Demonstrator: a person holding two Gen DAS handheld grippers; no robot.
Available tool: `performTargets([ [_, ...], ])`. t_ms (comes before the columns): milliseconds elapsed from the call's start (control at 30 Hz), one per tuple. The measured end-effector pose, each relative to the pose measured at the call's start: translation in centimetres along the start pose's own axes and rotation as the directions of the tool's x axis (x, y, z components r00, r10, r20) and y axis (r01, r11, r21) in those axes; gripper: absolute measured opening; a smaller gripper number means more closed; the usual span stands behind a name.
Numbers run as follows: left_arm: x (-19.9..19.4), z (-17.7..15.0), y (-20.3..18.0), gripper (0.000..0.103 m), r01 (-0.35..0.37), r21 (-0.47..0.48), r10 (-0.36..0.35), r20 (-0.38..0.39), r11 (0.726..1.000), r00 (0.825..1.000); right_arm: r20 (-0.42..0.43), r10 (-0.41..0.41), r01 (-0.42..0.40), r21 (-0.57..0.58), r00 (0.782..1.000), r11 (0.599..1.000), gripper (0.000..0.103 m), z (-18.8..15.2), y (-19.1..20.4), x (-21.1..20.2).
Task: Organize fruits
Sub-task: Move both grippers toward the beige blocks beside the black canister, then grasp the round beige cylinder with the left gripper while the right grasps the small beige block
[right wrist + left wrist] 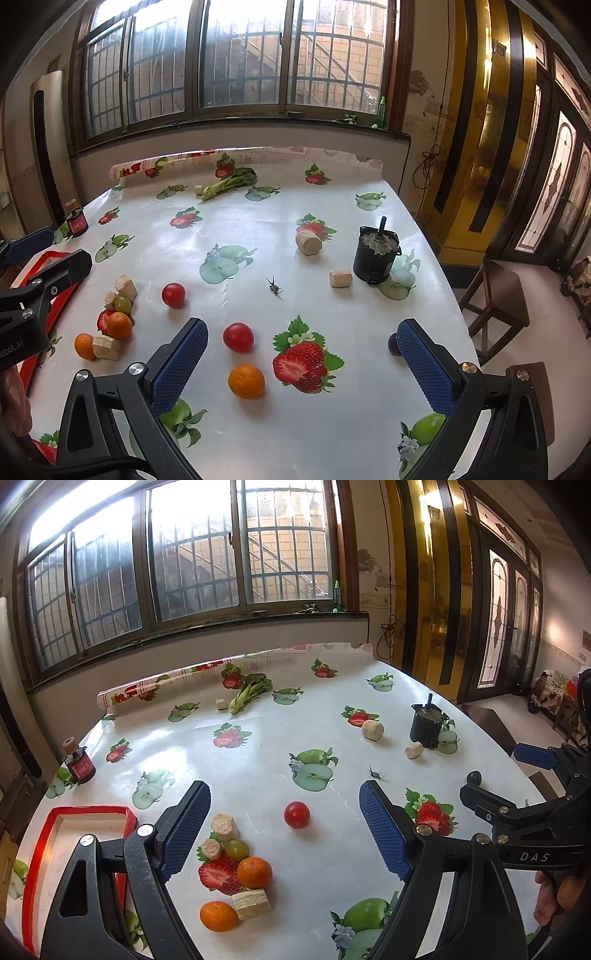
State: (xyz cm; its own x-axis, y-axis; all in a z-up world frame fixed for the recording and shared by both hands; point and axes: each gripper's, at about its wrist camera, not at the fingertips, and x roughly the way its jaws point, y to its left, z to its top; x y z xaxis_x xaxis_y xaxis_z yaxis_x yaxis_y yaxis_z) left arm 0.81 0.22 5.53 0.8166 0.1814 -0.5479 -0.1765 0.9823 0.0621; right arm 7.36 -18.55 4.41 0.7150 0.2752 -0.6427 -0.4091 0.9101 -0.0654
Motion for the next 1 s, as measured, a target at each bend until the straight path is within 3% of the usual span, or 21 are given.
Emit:
performTargets([
  [400,6.2,2.1,-1.9,0.083,0.122,-0.005,-0.122,-0.114,0.993,0.986,-0.048,0.138,-0.130,0.135,0.989,0.982,0.101,-0.5,-3.9,4.6],
  [600,11.0,4.3,-4.6,0.083,0.180,0.017,-0.175,-0.168,0.984,0.970,-0.063,0.190,-0.175,0.197,0.980,0.965,0.088,0.8,-5.8,8.5],
  [733,14.4,5.5,-6.6,0.083,0.178,0.071,-0.164,-0.173,0.981,0.971,-0.102,0.197,-0.168,0.238,0.975,0.957,0.077,1.8,-6.6,12.1],
  [867,18.1,6.3,-8.1,0.083,0.233,0.066,-0.214,-0.224,0.970,0.951,-0.140,0.174,-0.137,0.241,0.975,0.961,0.071,2.5,-6.8,15.3],
  [1000,21.4,6.3,-9.6,0.083,0.242,0.064,-0.215,-0.284,0.968,0.934,-0.185,0.169,-0.122,0.242,0.968,0.963,0.067,2.6,-6.7,17.8],
])
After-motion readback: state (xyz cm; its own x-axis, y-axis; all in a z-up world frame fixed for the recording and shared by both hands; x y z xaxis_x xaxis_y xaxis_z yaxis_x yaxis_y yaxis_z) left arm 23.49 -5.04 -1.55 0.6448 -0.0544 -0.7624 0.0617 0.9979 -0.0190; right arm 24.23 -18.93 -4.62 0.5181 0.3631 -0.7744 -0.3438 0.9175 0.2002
